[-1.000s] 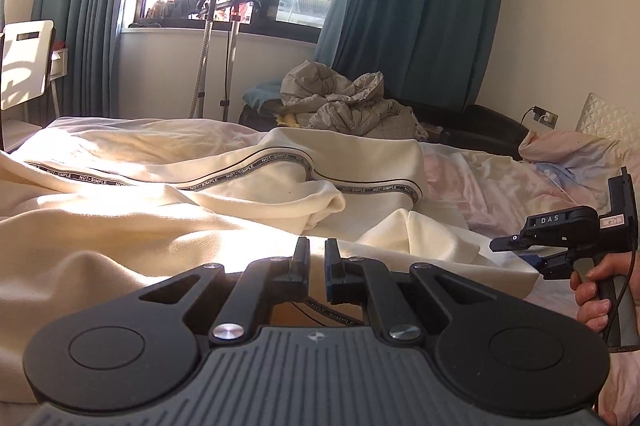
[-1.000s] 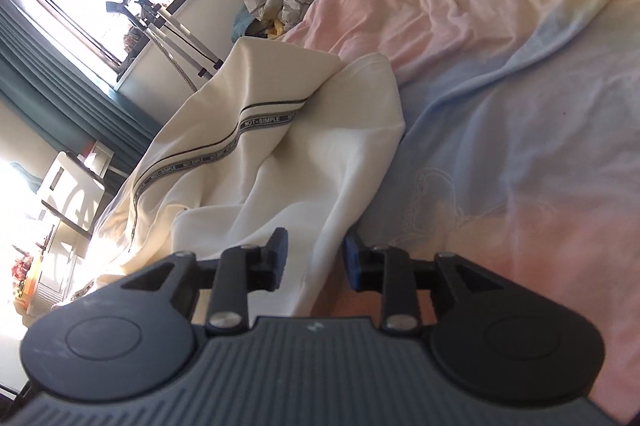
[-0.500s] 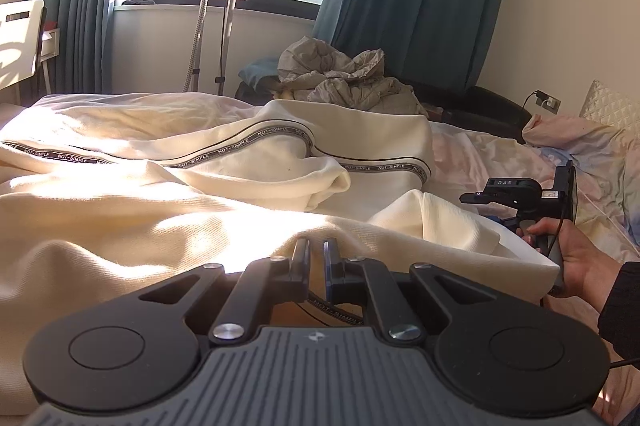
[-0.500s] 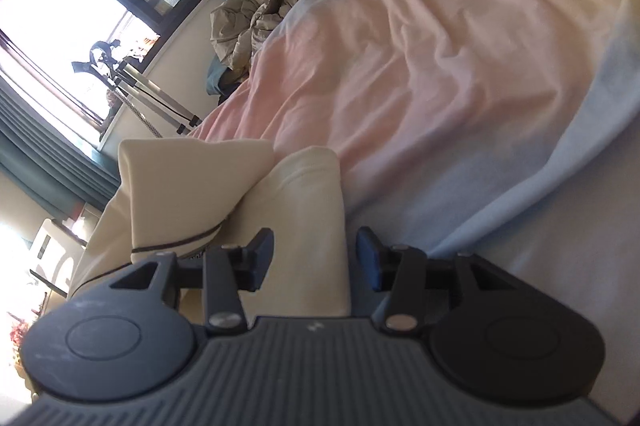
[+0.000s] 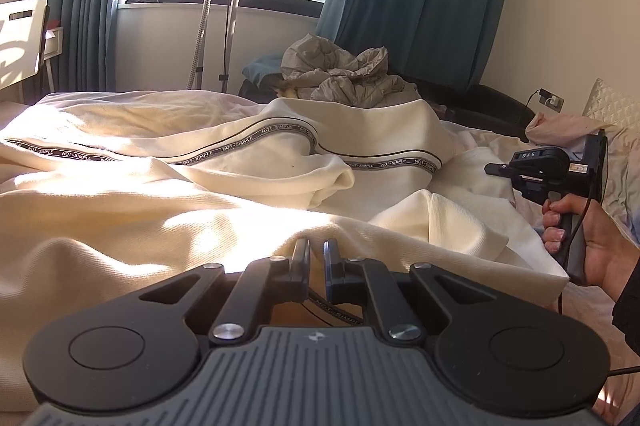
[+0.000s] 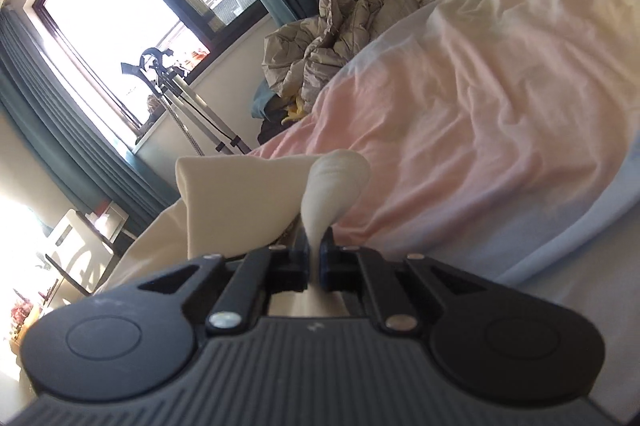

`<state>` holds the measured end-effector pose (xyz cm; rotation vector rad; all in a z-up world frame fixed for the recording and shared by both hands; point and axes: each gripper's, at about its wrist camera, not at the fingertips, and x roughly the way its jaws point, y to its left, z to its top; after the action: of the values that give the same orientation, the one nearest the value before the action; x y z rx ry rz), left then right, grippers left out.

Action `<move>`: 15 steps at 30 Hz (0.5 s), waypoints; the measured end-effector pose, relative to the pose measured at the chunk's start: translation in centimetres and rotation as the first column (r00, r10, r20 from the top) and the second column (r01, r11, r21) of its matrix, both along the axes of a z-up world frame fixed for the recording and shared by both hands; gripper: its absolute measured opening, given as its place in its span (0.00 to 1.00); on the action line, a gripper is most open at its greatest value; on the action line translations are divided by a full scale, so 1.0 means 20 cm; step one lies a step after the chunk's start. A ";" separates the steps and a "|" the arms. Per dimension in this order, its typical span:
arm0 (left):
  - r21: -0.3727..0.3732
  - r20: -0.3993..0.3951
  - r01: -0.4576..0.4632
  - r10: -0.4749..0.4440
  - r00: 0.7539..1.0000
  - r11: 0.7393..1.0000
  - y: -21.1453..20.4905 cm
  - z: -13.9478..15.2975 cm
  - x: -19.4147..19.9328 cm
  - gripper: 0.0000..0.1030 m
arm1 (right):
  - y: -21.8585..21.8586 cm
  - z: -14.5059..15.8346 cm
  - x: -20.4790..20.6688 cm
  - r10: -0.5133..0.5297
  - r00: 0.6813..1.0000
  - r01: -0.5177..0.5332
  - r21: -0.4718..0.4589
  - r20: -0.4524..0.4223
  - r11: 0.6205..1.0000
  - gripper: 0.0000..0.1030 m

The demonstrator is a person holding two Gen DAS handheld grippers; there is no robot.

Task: Fold clothes

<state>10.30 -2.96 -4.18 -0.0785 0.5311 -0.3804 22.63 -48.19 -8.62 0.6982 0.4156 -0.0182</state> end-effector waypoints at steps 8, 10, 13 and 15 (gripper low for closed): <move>-0.042 0.028 -0.019 0.020 0.999 0.999 0.04 0.06 -0.08 0.27 | -0.14 0.30 -0.47 -0.296 0.946 0.300 -0.014 0.132 0.954 0.05; -0.075 0.038 -0.038 0.041 0.998 0.996 0.09 0.09 -0.10 0.44 | -0.22 0.32 -0.62 -0.408 0.902 0.407 0.038 0.142 0.913 0.05; -0.151 0.024 -0.101 0.106 0.994 0.983 0.21 0.15 -0.13 0.57 | -0.36 0.26 -0.80 -0.567 0.820 0.557 0.118 0.080 0.822 0.04; -0.194 -0.012 -0.151 0.152 0.988 0.969 0.31 0.17 -0.15 0.61 | -0.44 0.17 -0.88 -0.624 0.781 0.618 0.165 -0.022 0.769 0.04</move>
<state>7.29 3.32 -0.75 -0.3057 0.4803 -0.2820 5.10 -56.89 -5.25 0.9766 0.1329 -0.6121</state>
